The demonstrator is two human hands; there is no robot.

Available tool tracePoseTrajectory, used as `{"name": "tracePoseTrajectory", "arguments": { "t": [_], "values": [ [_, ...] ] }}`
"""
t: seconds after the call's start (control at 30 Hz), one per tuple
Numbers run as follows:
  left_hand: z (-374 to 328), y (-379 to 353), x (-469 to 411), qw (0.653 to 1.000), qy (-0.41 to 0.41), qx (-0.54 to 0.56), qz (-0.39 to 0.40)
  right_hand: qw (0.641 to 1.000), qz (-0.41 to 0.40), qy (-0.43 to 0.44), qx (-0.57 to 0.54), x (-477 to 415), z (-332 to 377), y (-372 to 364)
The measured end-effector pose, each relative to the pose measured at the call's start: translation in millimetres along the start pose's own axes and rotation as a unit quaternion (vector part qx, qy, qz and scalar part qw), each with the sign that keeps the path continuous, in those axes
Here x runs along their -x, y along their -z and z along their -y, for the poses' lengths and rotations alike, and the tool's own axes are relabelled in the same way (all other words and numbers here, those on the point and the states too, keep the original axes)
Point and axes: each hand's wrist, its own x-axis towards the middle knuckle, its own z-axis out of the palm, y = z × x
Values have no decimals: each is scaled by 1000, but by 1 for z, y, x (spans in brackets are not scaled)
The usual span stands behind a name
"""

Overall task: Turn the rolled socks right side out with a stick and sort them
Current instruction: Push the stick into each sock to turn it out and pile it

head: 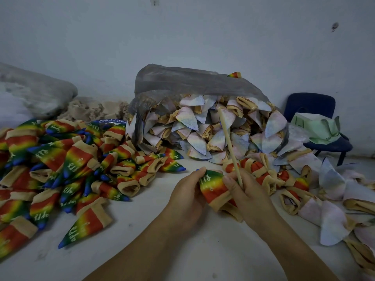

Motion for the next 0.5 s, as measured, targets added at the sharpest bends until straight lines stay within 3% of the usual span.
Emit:
{"name": "tracePoseTrajectory", "arguments": {
  "t": [0.2,0.37,0.5],
  "values": [
    [-3,-2,-2,993,10,-69,-93,999,31,-33,-5,1,-4,-4],
    [0,-3,-3,972,-32,-196,-122,999,42,-35,3,1,-3,-7],
    [-1,-3,-2,966,-33,-213,-142,998,56,-34,14,2,-2,-11]
  ]
}}
